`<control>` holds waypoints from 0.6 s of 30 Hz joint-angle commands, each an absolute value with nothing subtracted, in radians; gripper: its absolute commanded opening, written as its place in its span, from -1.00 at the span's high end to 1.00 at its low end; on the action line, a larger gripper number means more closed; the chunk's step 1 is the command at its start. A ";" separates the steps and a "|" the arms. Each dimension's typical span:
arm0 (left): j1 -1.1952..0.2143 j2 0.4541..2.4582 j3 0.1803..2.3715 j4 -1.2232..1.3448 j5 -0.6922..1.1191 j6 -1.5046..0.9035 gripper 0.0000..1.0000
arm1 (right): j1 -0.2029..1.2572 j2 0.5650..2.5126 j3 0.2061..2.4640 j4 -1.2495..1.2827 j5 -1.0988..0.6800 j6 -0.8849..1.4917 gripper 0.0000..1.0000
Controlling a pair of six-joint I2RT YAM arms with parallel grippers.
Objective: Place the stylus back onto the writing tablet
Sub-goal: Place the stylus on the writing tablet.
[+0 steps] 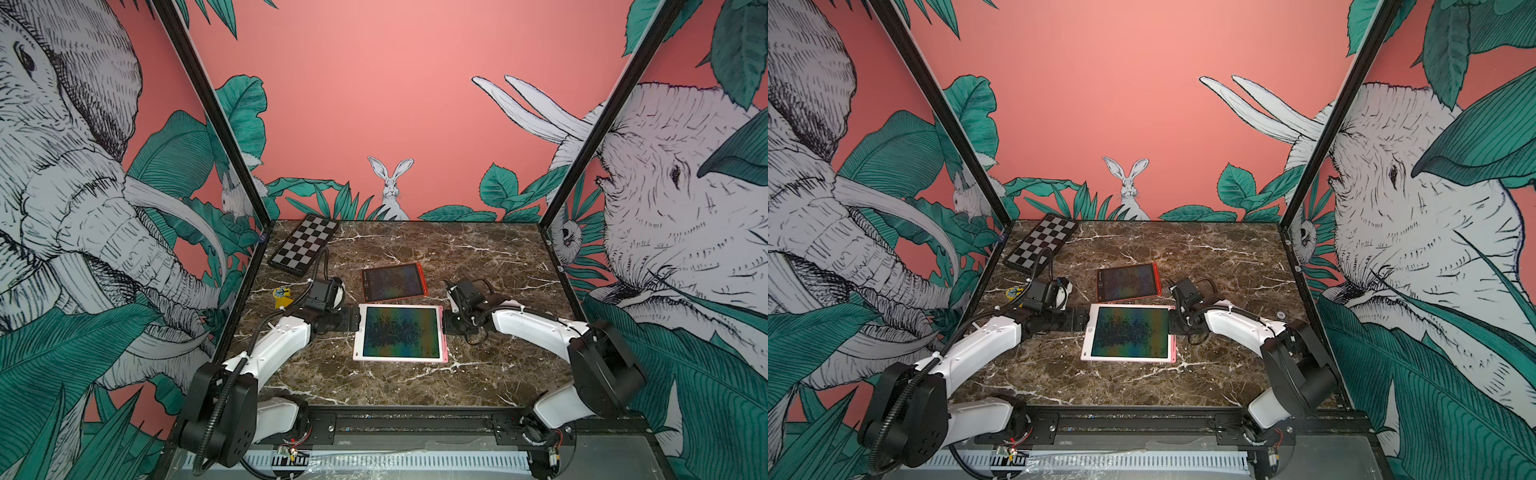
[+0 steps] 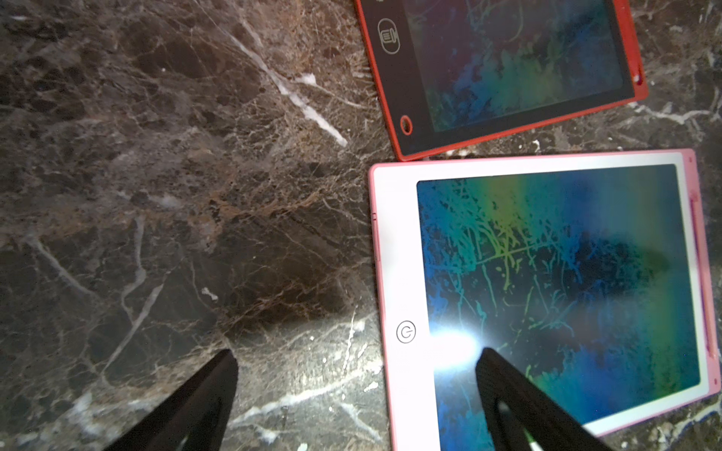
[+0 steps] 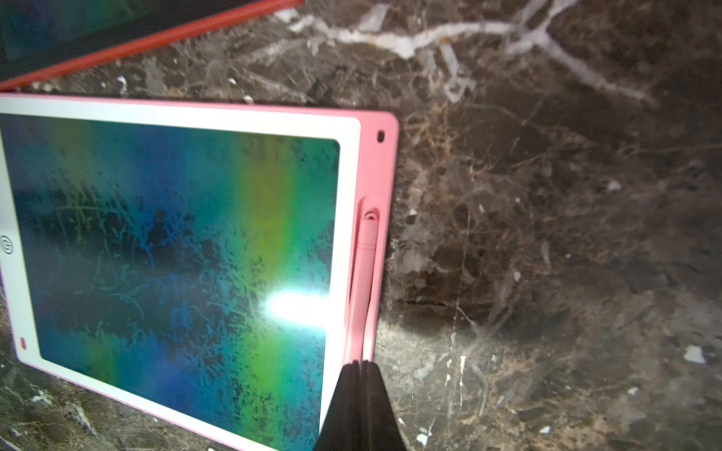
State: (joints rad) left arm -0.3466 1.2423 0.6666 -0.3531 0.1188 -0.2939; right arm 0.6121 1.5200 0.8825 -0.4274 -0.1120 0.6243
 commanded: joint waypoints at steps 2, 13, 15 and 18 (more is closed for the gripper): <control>-0.350 1.225 0.669 -0.374 0.108 -0.293 -0.95 | 0.610 1.548 0.911 -0.457 -0.097 0.603 0.72; -0.350 1.218 0.670 -0.381 0.092 -0.290 -0.98 | 0.621 1.593 0.939 -0.491 -0.050 0.589 0.46; -0.350 1.220 0.670 -0.382 0.093 -0.290 -0.98 | 0.622 1.607 0.940 -0.491 -0.045 0.586 0.46; -0.350 1.219 0.670 -0.382 0.092 -0.291 -0.98 | 0.623 1.630 0.945 -0.494 -0.038 0.582 0.46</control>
